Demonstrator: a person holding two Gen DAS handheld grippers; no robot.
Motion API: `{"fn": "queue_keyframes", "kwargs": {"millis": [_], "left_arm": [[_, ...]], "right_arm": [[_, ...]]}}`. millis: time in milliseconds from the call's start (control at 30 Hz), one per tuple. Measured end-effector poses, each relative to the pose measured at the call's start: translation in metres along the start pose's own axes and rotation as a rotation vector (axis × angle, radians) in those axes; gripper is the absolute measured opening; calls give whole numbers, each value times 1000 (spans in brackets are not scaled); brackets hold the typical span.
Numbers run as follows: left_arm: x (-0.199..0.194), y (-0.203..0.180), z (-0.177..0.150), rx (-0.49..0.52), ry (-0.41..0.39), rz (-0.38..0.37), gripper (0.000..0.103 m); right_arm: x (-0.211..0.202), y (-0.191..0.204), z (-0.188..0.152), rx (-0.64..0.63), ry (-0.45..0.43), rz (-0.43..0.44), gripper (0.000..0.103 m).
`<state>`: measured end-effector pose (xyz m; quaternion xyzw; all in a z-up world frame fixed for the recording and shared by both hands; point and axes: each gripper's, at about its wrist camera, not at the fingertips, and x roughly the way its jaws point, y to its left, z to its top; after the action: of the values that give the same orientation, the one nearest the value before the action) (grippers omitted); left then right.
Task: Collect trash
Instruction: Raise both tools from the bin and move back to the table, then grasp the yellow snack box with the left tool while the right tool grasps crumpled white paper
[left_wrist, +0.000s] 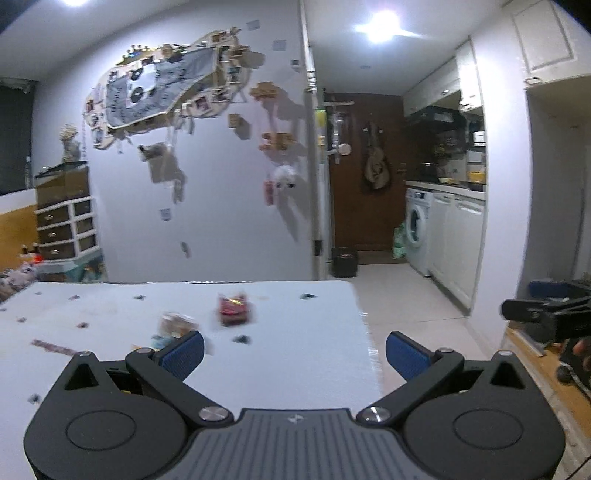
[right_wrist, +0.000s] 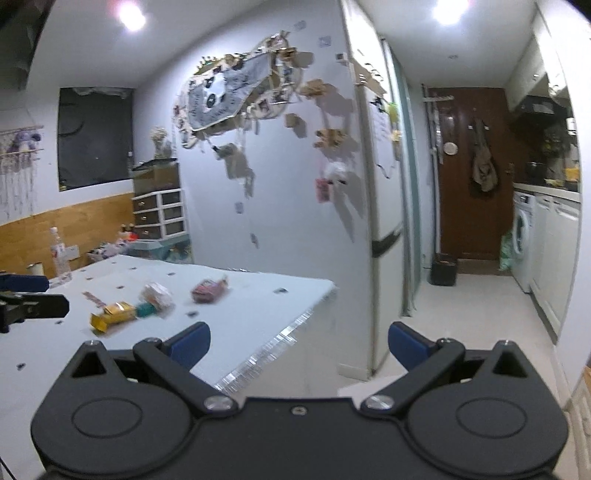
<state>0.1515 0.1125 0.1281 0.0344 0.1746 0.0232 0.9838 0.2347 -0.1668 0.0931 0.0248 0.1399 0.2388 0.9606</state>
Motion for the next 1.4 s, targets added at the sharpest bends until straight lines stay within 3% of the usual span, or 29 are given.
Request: {"fn": "queue_keyframes", "kwargs": {"millis": [233, 433, 600, 733, 933, 1267, 1400], "left_arm": [[31, 70, 18, -7, -6, 89, 103], [87, 130, 15, -46, 35, 155, 103], [132, 171, 0, -88, 83, 141, 103], [159, 196, -15, -134, 117, 79, 103], [185, 217, -38, -188, 194, 6, 103], [196, 213, -53, -75, 251, 4, 101], [198, 212, -55, -60, 255, 8, 94]], "right_arm": [[47, 44, 30, -34, -1, 52, 103], [98, 87, 51, -70, 15, 97, 103], [142, 119, 63, -74, 40, 134, 103], [171, 138, 66, -85, 64, 140, 103], [213, 161, 68, -85, 88, 129, 103], [290, 185, 61, 28, 187, 128, 103], [318, 200, 52, 74, 226, 163, 103]]}}
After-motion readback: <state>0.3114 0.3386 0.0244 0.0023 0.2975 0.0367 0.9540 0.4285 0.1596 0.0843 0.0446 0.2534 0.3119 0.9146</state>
